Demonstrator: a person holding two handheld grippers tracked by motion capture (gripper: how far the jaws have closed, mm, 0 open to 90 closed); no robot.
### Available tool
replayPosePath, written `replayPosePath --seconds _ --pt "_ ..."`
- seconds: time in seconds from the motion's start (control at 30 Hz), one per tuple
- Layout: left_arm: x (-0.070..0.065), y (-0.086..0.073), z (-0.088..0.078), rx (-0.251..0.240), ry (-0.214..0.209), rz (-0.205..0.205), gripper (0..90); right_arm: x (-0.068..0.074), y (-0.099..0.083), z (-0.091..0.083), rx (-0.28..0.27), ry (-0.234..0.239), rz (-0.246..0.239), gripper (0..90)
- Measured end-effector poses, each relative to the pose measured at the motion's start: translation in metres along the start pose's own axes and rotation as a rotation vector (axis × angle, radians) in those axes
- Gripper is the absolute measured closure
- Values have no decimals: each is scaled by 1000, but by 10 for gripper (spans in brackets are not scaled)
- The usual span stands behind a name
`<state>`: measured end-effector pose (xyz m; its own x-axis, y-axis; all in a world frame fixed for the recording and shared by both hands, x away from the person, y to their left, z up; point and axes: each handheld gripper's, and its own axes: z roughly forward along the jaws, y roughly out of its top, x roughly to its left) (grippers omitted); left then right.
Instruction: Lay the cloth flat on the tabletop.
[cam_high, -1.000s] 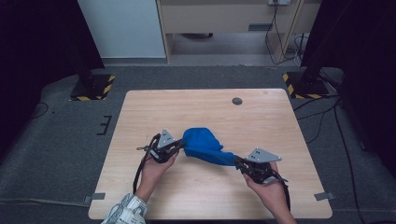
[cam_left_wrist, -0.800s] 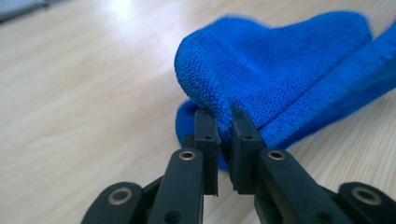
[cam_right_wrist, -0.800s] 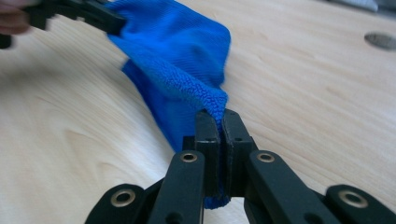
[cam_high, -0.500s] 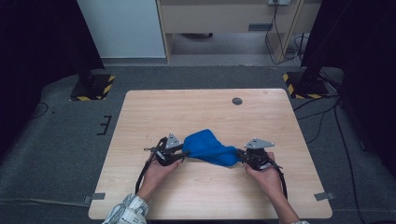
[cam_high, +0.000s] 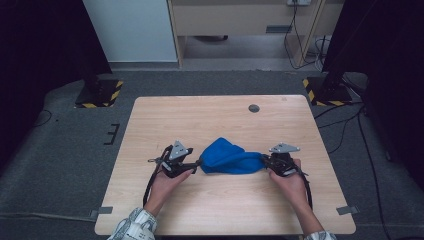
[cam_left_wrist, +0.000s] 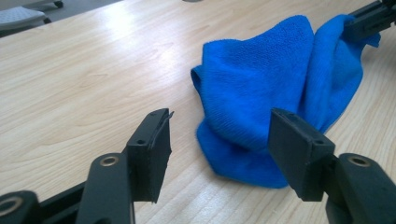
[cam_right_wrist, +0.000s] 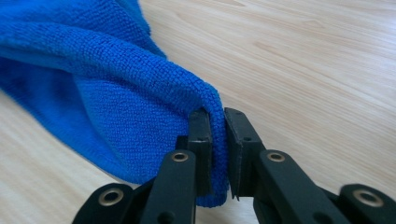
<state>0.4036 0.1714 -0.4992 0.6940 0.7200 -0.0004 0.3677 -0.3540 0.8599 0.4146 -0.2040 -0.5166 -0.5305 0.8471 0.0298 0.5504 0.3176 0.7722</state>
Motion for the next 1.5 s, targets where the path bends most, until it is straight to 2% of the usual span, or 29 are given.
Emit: replayPosePath --seconds 0.1,0.27,0.47,0.53,0.63,0.77,0.83,0.93,1.03,1.1,1.3,1.37,1.5 --pt "1 -3 0 9 -2 5 444 -8 -1 3 5 -8 25 794" --pt "-3 -5 4 34 -9 35 489 -13 -4 7 23 -14 36 770" --pt "-9 -7 10 52 -35 56 491 -16 -5 7 28 -26 38 748" --pt "-12 -9 13 60 -40 63 490 -17 -5 7 32 -35 34 769" --pt "-17 -8 15 51 -50 80 477 -18 -6 6 30 -40 44 811" --pt "-23 -10 23 70 -47 106 399 -17 -5 5 28 -35 41 821" --pt "-23 -10 26 74 -40 100 366 -16 -5 5 27 -35 39 821" --pt "-22 -8 29 49 -47 74 370 -15 -4 3 20 -31 35 821" --pt "-21 -5 33 31 -41 78 401 -14 -4 2 12 -28 35 824" --pt "-21 -2 33 14 -32 83 471 -14 -4 1 9 -29 35 826" --pt "-16 5 35 -63 4 38 626 -15 -4 0 14 -28 35 824" --pt "-16 7 40 -58 1 18 657 -15 -5 0 14 -29 37 821" --pt "-17 10 48 -44 9 13 718 -16 -6 -2 9 -29 37 816"
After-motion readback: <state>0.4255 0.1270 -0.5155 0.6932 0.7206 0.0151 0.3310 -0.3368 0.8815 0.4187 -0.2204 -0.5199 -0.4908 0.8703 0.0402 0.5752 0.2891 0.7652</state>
